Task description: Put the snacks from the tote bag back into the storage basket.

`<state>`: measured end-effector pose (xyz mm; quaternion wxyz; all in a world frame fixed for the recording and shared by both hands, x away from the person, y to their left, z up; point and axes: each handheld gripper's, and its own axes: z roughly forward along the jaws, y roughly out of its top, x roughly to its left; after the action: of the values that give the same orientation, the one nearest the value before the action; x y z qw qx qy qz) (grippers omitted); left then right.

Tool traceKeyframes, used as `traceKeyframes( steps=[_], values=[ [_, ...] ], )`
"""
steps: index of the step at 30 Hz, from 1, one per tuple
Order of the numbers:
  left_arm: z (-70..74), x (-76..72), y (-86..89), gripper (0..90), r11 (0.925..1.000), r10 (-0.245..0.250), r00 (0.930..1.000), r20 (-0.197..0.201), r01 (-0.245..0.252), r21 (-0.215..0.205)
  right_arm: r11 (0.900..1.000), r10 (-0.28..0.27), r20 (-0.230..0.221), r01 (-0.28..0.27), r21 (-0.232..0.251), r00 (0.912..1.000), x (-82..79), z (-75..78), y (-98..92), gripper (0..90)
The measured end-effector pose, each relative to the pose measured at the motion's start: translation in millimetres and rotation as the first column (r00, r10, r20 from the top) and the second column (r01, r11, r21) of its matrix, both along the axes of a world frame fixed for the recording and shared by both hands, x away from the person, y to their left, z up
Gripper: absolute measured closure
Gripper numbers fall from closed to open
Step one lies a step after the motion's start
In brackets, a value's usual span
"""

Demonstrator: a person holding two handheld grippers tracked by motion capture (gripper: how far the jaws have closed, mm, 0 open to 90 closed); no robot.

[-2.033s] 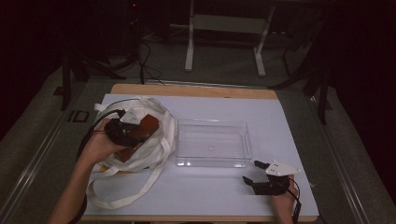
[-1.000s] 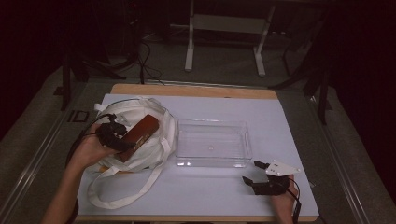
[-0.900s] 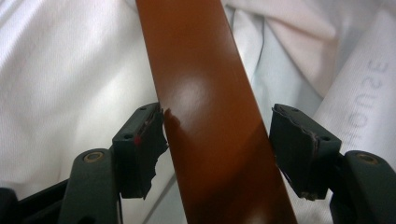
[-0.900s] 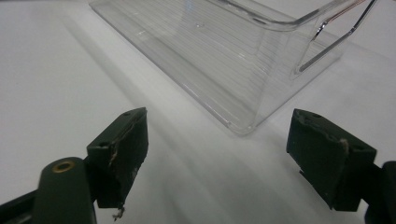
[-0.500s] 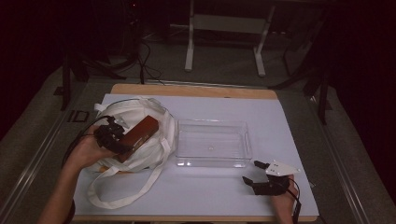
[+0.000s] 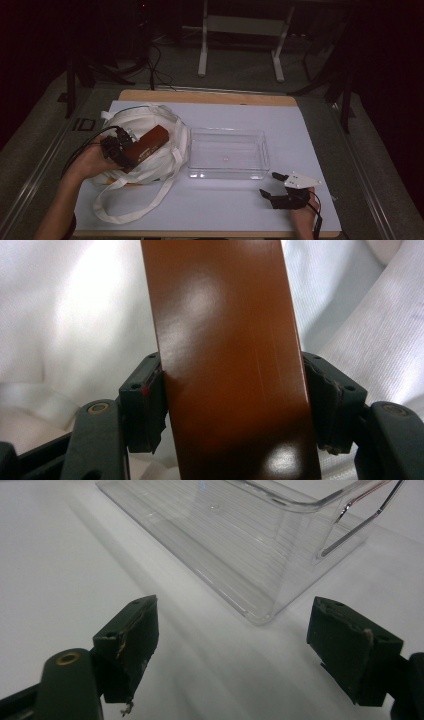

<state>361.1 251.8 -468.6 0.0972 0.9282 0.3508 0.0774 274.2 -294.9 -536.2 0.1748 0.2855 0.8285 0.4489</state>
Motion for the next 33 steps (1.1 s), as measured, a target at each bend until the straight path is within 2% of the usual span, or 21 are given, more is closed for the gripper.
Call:
traceKeyframes(
  steps=[8, 10, 11, 13, 16, 17, 23, 33],
  values=[
    [-3.4, 6.0, -3.1, 35.7, 0.9996, 0.020, 0.9982, -0.057, -0.018, 0.023, 1.000, 0.002, -0.001, -0.002, 0.001, 1.0000, 0.2, -0.1, 0.0, 20.6],
    [-3.4, 6.0, -3.1, 35.7, 0.9996, 0.020, 0.9982, -0.057, -0.018, 0.023, 1.000, 0.002, -0.001, -0.002, 0.000, 1.0000, 0.2, -0.1, 0.1, 20.6],
    [-5.8, 8.4, -3.1, 35.7, 0.9993, 0.028, 0.9962, -0.082, -0.026, 0.028, 1.000, 0.002, -0.001, -0.002, 0.000, 1.0000, 0.1, -0.1, 0.2, 20.6],
    [-9.4, 10.3, -3.5, 35.7, 0.9989, 0.040, 0.9940, -0.102, -0.037, 0.028, 1.000, 0.002, -0.002, -0.002, 0.000, 1.0000, 0.2, -0.1, 0.2, 20.6],
    [-11.1, 10.7, -4.2, 35.8, 0.9988, 0.040, 0.9933, -0.108, -0.037, 0.034, 1.000, 0.002, -0.002, -0.002, 0.001, 1.0000, 0.2, -0.1, 0.3, 20.6],
    [-17.2, 11.9, -7.5, 36.6, 0.9974, 0.033, 0.9910, -0.130, -0.024, 0.068, 1.000, 0.002, -0.002, -0.002, 0.001, 1.0000, 0.2, -0.1, 0.2, 20.6],
    [-17.5, 13.0, -8.5, 37.1, 0.9967, 0.033, 0.9894, -0.142, -0.022, 0.078, 1.000, 0.003, -0.002, -0.003, -0.001, 1.0000, 0.2, -0.1, 0.4, 20.6],
    [-16.4, 11.8, -4.2, 37.9, 0.9978, 0.037, 0.9883, -0.148, -0.029, 0.060, 1.000, 0.005, -0.003, -0.005, 0.000, 1.0000, 0.3, -0.2, 0.3, 20.6]
  ],
)
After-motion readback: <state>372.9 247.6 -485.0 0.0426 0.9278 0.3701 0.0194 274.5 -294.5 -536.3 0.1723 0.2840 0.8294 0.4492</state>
